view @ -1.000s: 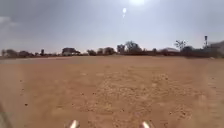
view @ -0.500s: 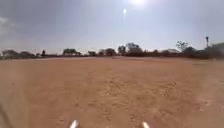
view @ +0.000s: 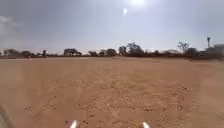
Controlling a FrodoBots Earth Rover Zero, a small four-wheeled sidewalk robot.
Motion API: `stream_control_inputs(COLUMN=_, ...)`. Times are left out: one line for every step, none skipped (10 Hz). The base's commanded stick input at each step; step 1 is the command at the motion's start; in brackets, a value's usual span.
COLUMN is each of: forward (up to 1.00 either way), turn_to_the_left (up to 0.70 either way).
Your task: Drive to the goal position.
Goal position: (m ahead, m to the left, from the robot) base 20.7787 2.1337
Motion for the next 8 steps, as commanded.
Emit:
stream_control_inputs(forward=0.7, turn_to_the_left=0.0)
stream_control_inputs(forward=0.7, turn_to_the_left=0.0)
stream_control_inputs(forward=0.7, turn_to_the_left=0.0)
stream_control_inputs(forward=0.7, turn_to_the_left=0.0)
stream_control_inputs(forward=0.7, turn_to_the_left=0.0)
stream_control_inputs(forward=0.7, turn_to_the_left=0.0)
stream_control_inputs(forward=0.7, turn_to_the_left=0.0)
stream_control_inputs(forward=0.7, turn_to_the_left=0.0)
